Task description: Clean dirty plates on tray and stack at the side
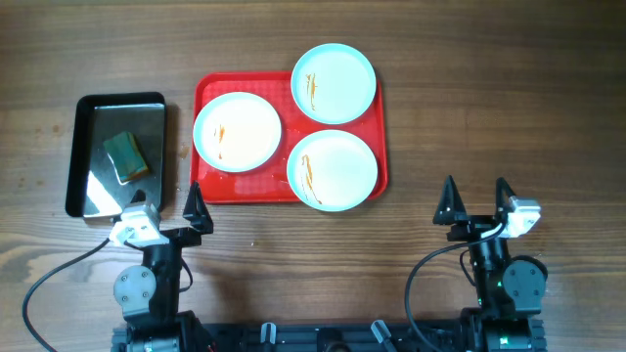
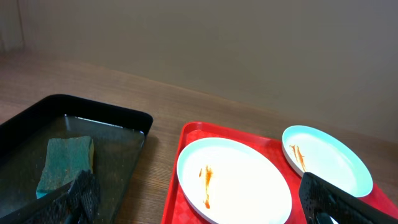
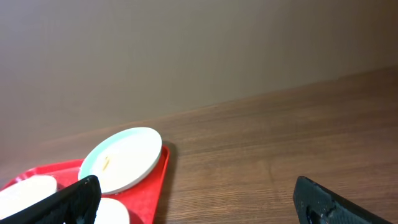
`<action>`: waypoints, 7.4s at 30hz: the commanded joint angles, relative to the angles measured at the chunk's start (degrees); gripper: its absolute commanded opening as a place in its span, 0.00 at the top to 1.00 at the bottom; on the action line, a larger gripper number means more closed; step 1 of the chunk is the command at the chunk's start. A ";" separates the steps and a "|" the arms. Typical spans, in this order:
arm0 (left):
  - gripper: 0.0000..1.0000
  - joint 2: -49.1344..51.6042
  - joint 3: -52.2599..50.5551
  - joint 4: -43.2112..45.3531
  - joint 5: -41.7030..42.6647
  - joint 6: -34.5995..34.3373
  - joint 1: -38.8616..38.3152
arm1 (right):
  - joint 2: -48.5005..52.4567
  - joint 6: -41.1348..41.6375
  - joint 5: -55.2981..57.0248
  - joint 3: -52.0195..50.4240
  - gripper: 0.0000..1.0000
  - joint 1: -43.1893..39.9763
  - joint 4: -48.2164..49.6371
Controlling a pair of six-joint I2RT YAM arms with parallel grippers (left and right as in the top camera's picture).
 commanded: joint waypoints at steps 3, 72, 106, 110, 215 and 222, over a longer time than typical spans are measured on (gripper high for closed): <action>0.00 0.17 -0.39 -0.11 -0.57 1.07 -0.35 | 0.57 -4.00 -0.70 -0.07 0.00 0.22 0.09; 0.00 70.03 61.55 -41.59 8.94 -8.00 -0.35 | 76.87 -8.35 -25.31 66.88 0.00 0.22 -15.96; 0.06 103.73 76.61 -44.61 -13.66 -5.68 7.10 | 80.06 -8.76 -25.29 66.88 0.01 0.24 -20.85; 0.09 105.61 76.54 -40.50 -13.66 -0.74 7.23 | 80.06 -8.76 -25.29 66.88 0.00 0.24 -20.79; 0.96 109.81 82.01 -29.29 -1.11 -1.49 -12.96 | 133.09 24.11 -13.79 94.88 0.95 33.97 -18.47; 0.96 113.42 80.83 -31.91 -12.98 -1.42 -12.87 | 133.09 24.15 -13.31 94.88 0.95 33.75 -18.64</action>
